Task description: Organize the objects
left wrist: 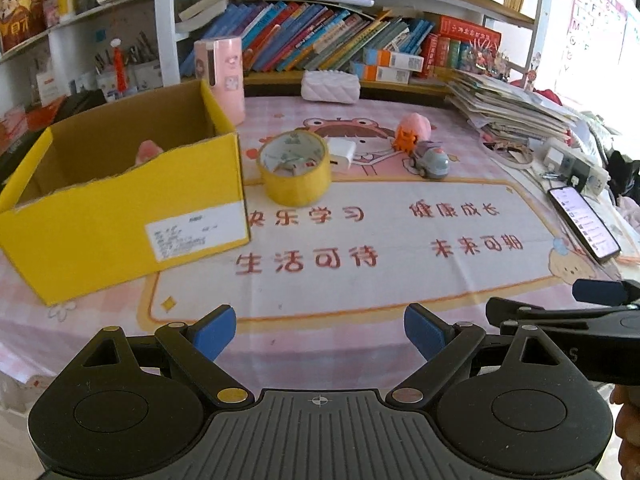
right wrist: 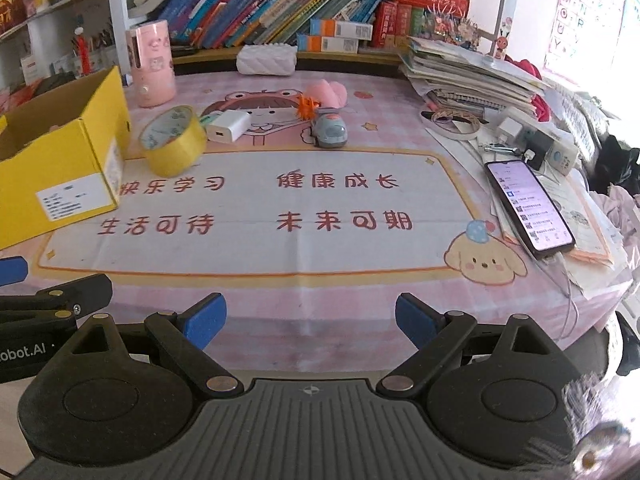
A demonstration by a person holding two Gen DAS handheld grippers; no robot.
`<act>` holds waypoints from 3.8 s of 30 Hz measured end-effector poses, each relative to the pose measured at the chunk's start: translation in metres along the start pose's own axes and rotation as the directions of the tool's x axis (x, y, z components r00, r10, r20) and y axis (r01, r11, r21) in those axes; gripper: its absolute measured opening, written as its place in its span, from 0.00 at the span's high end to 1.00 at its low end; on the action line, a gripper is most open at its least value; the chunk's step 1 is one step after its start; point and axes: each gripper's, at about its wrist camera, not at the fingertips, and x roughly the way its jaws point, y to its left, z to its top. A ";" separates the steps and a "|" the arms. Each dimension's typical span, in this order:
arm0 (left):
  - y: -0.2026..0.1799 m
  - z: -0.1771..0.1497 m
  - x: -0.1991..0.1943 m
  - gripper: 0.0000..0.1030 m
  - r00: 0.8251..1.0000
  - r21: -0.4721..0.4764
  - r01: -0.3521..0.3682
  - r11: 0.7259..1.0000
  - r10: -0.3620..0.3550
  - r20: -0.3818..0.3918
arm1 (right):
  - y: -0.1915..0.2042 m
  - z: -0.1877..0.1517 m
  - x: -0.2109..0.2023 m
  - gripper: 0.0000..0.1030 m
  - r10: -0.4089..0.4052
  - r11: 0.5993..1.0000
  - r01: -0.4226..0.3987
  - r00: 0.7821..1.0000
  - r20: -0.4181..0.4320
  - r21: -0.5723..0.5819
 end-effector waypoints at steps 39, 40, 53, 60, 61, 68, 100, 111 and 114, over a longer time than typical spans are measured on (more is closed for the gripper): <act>-0.055 0.103 0.122 0.28 0.971 -0.037 -0.238 0.970 0.239 0.006 | -0.077 0.152 0.149 0.15 0.203 0.979 -0.200 0.977 0.059 -0.045; -0.054 0.106 0.125 0.28 0.967 -0.039 -0.253 0.967 0.254 0.010 | -0.077 0.154 0.153 0.21 0.208 0.977 -0.205 0.976 0.059 -0.052; -0.048 0.130 0.170 0.58 0.958 -0.032 -0.287 0.957 0.287 -0.026 | -0.064 0.172 0.199 0.40 0.248 0.962 -0.246 0.969 -0.002 -0.117; -0.042 0.126 0.184 0.80 0.964 -0.031 -0.257 0.966 0.254 -0.074 | -0.054 0.175 0.220 0.43 0.272 0.954 -0.276 0.961 -0.053 -0.119; -0.043 0.125 0.184 0.81 0.966 -0.023 -0.252 0.968 0.249 -0.072 | -0.053 0.175 0.223 0.47 0.270 0.954 -0.275 0.961 -0.063 -0.119; -0.039 0.127 0.168 0.92 0.982 -0.087 -0.187 0.979 0.183 -0.054 | -0.054 0.174 0.217 0.63 0.246 0.960 -0.251 0.968 -0.052 -0.123; 0.008 0.053 0.024 0.91 0.992 -0.218 -0.045 0.975 0.070 0.108 | 0.014 0.096 0.066 0.63 0.317 0.936 -0.312 0.948 0.003 -0.161; 0.050 0.010 -0.022 0.91 0.991 -0.283 -0.065 0.957 0.095 0.095 | 0.059 0.054 0.019 0.63 0.330 0.925 -0.325 0.944 -0.008 -0.199; 0.061 -0.003 -0.032 0.91 0.991 -0.302 -0.076 0.950 0.105 0.082 | 0.070 0.042 0.009 0.63 0.337 0.919 -0.333 0.941 -0.017 -0.212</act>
